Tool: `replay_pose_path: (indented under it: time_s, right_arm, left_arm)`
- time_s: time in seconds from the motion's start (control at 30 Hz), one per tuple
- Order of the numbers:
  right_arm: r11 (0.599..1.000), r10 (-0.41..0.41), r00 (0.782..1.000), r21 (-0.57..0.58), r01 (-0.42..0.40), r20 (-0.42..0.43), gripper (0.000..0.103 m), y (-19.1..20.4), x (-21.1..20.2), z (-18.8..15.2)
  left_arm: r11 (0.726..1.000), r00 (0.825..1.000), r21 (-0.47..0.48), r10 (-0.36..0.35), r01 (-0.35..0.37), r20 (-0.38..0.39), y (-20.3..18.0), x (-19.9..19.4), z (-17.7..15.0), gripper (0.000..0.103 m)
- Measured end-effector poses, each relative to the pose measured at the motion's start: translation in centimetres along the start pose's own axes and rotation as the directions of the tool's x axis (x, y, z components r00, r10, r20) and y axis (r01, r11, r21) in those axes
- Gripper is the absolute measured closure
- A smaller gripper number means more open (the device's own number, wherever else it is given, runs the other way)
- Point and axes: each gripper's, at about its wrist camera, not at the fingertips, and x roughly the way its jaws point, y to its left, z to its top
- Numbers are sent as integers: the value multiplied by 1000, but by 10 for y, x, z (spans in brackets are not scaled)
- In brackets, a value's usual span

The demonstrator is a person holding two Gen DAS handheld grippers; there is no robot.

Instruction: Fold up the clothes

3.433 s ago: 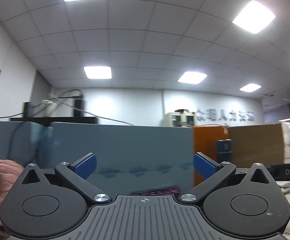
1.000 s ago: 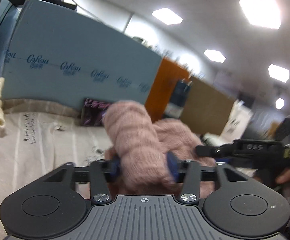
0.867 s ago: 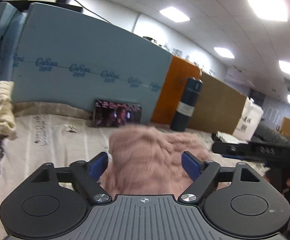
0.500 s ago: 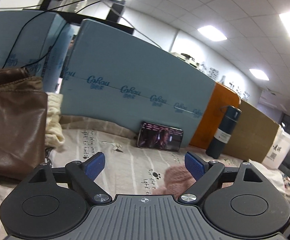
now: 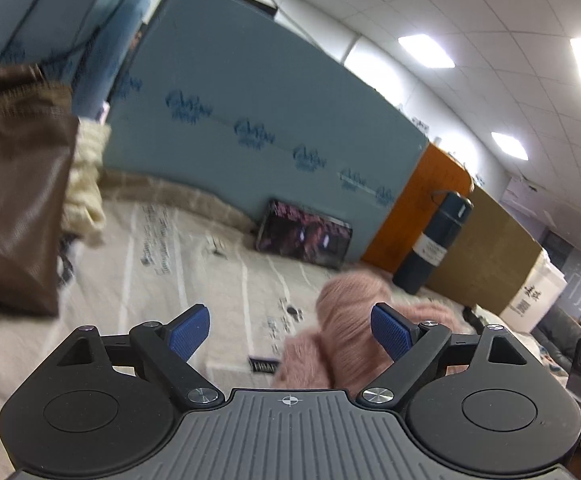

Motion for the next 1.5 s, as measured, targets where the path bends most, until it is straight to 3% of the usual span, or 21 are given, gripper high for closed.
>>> replay_pose_path:
  time_s: [0.03,0.3,0.37,0.4,0.43,0.5,0.6,0.7,0.73,0.77,0.83,0.9,0.97,1.07,1.17,1.23,1.27,1.3,1.4,1.47,1.5]
  right_arm:
    - [1000,8,1000,25,-8,11,84,-3,-3,0]
    - [983,-78,977,180,42,197,87,-32,-44,9]
    - [976,-120,958,208,66,260,87,-39,-60,12]
    - [973,-145,946,217,82,290,87,-43,-69,12]
    - [969,-170,932,226,99,320,87,-46,-79,11]
    - [958,-230,898,248,142,376,87,-54,-99,10]
    - [927,-345,831,293,232,436,87,-68,-128,4]
    - [879,-456,785,352,322,420,85,-88,-151,-5]
    - [860,-491,772,367,355,404,78,-95,-158,-10]
    - [835,-537,741,378,400,403,74,-99,-163,-15]
    - [780,-622,669,392,487,407,49,-104,-172,-24]
    - [758,-652,639,361,543,408,40,-107,-177,-26]
    - [769,-639,656,325,550,402,33,-108,-178,-25]
    - [825,-565,744,248,508,357,24,-109,-166,-17]
    - [902,-431,867,126,413,250,19,-104,-140,-7]
    - [939,-345,926,45,342,153,19,-99,-117,-2]
    - [949,-315,942,2,316,118,19,-95,-107,-1]
    - [954,-292,952,-44,296,92,15,-91,-97,-2]
    - [933,-342,939,-108,342,16,13,-88,-75,-3]
    - [921,-378,926,-106,375,-2,16,-92,-72,-4]
    - [916,-391,920,-101,389,0,24,-95,-72,-5]
  left_arm:
    - [1000,1000,8,-10,10,-22,-1,3,-2,13]
    - [992,980,91,-66,84,-187,-20,34,-26,16]
    - [989,979,131,-42,69,-200,-25,37,-30,39]
    - [988,979,143,-33,63,-203,-26,38,-32,67]
    - [988,978,144,-29,60,-208,-26,39,-32,80]
    - [986,985,161,-23,51,-173,-27,35,-31,84]
    - [981,996,193,1,16,-87,-29,21,-25,85]
    - [976,999,216,39,-33,-23,-28,7,-19,85]
    - [975,999,220,47,-41,-23,-27,6,-17,85]
    - [974,998,223,55,-48,-23,-26,4,-16,85]
    - [966,996,248,81,-69,-38,-26,5,-14,79]
    - [957,994,274,109,-99,-24,-28,4,-13,67]
    - [934,989,325,148,-147,20,-34,4,-9,48]
    - [881,987,445,139,-160,81,-49,6,-2,33]
    - [808,1000,589,13,-27,28,-69,20,3,26]
    - [747,995,658,-60,95,-75,-82,37,3,22]
    - [725,989,674,-73,141,-128,-87,48,2,21]
    - [720,983,674,-68,165,-168,-89,59,2,21]
    - [754,957,614,-67,234,-281,-84,86,2,23]
    - [765,941,585,-79,269,-329,-79,93,-4,53]
    - [764,941,587,-74,267,-331,-78,94,-8,81]
